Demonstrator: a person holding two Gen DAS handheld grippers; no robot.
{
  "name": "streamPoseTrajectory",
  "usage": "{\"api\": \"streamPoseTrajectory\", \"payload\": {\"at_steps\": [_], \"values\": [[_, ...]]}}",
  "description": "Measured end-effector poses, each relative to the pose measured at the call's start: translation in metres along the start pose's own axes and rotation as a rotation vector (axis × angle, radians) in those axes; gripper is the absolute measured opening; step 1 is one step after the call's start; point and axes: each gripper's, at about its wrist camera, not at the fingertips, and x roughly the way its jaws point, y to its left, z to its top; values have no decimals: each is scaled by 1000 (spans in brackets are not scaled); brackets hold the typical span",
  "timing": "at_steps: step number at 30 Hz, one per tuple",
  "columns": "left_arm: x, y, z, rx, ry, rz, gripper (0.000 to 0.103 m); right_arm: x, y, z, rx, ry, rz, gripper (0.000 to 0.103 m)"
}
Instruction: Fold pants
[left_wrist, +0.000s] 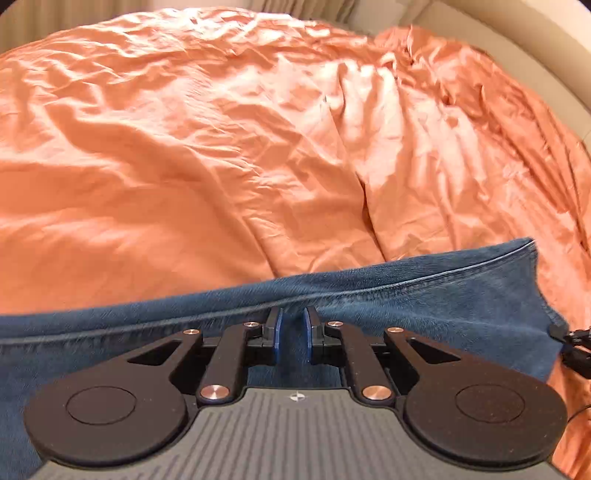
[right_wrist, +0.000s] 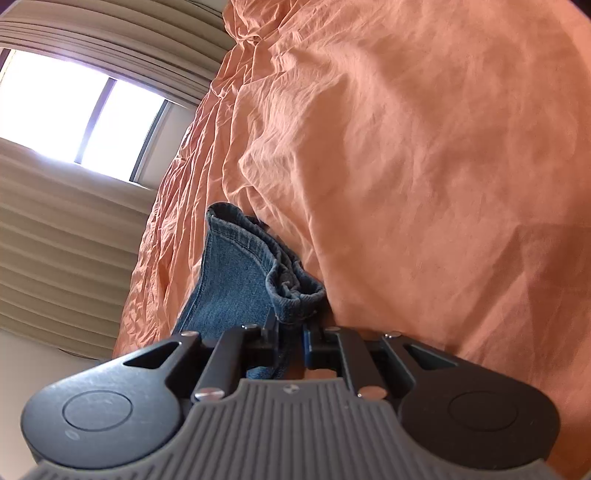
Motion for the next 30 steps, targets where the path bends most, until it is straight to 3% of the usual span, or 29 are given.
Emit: {"api": "streamPoseTrajectory", "payload": {"at_steps": [3, 7, 12, 23, 30], "values": [[15, -5, 4, 31, 13, 16, 12, 2, -1, 1, 12, 7, 2, 8], [22, -5, 7, -17, 0, -8, 12, 4, -7, 2, 31, 13, 3, 11], [4, -18, -8, 29, -38, 23, 12, 0, -5, 0, 27, 4, -2, 11], [-41, -55, -108, 17, -14, 1, 12, -11, 23, -1, -44, -27, -53, 8], [-64, -62, -149, -61, -32, -40, 9, -39, 90, -2, -213, -83, -17, 7]]}}
